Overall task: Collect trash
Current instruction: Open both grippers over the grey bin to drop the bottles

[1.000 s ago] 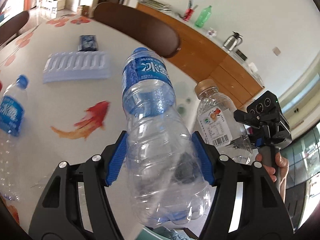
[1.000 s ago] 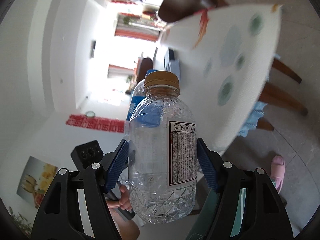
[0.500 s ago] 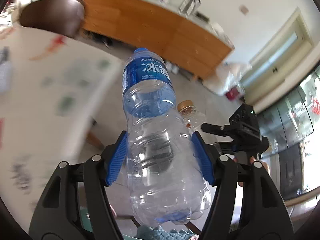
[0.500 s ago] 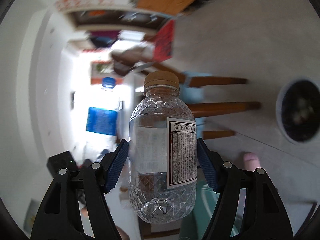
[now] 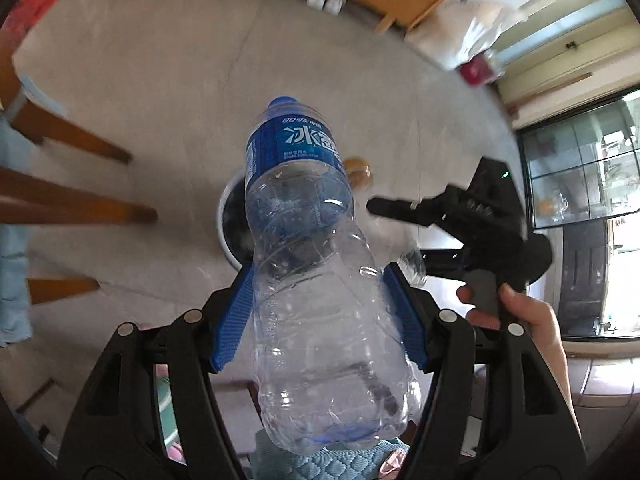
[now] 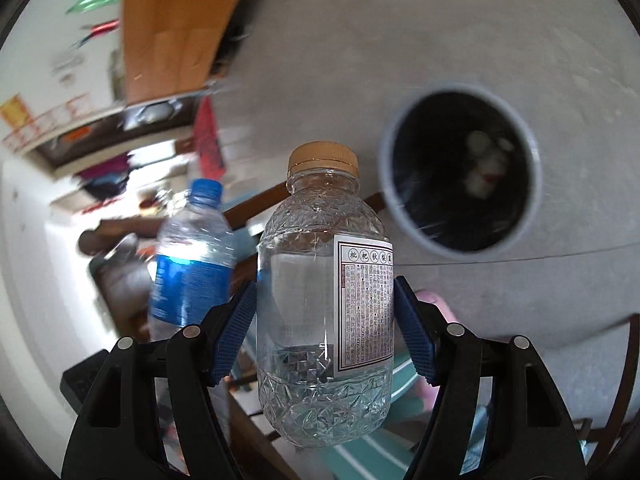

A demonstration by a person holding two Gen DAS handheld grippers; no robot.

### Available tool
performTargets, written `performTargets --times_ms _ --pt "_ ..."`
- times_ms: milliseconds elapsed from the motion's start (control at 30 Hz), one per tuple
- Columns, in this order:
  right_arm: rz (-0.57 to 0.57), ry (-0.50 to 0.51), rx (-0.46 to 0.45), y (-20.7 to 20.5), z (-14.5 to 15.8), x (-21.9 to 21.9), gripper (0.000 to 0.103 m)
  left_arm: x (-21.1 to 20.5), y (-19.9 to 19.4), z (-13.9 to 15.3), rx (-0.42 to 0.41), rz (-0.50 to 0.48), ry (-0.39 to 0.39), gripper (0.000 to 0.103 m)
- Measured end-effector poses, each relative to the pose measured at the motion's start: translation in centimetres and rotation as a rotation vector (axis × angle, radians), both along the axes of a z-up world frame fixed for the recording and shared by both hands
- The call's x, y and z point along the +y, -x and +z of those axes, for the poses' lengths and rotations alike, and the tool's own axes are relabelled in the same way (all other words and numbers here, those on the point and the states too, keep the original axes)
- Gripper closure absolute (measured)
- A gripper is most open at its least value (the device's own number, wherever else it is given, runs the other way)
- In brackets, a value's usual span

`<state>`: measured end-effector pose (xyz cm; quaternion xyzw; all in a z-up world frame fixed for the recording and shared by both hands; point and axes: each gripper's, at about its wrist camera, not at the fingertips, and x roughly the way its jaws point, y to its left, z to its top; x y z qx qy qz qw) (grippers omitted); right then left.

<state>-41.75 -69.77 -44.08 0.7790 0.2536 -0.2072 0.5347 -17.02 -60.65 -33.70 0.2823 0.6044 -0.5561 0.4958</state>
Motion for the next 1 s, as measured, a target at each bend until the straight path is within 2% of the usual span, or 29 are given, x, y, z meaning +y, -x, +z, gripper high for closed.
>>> performTargets --times_ms 133,300,367,433,500,533,600,667,800,933,1000 --pt "-0.015 -0.045 0.050 -0.3 -3.4 -0.3 0.034 -1.4 1.1 -5.9 0.009 -0.021 -0.105 0.041" --pt "-0.039 -0.106 0.133 0.0 -7.0 -1.2 0.032 -2.5 2.0 -10.0 0.013 -0.029 -0.181 0.038" --pt "-0.061 -0.128 0.134 0.4 -7.9 -1.6 0.020 -2.6 1.4 -11.0 0.016 -0.064 -0.200 0.036" --pt "-0.092 -0.143 0.141 1.3 -8.2 -2.0 0.020 -3.2 0.9 -12.3 0.012 -0.062 -0.240 0.033" --pt "-0.112 -0.130 0.134 2.0 -7.8 -2.3 0.019 -3.1 -0.3 -12.6 0.016 -0.019 -0.246 0.031" --pt "-0.105 -0.110 0.136 2.3 -7.3 -2.6 0.018 -3.0 -0.7 -12.6 0.025 -0.003 -0.236 0.027" --pt "-0.097 -0.086 0.143 2.7 -6.4 -2.9 0.018 -2.9 -1.1 -12.2 0.021 0.000 -0.213 0.024" --pt "-0.100 -0.070 0.136 3.0 -5.5 -3.0 0.018 -2.6 -1.3 -12.1 0.005 -0.007 -0.203 0.024" --pt "-0.089 -0.022 0.117 3.2 -3.3 -3.0 0.018 -1.9 -2.1 -10.8 0.039 0.019 -0.171 0.024" --pt "-0.059 0.024 0.088 3.0 -0.6 -3.0 0.018 -1.6 -2.2 -8.1 0.028 0.012 -0.129 0.024" --pt "-0.039 0.061 0.055 2.4 1.3 -3.1 0.018 -0.8 -2.4 -5.8 0.033 0.006 -0.081 0.024"
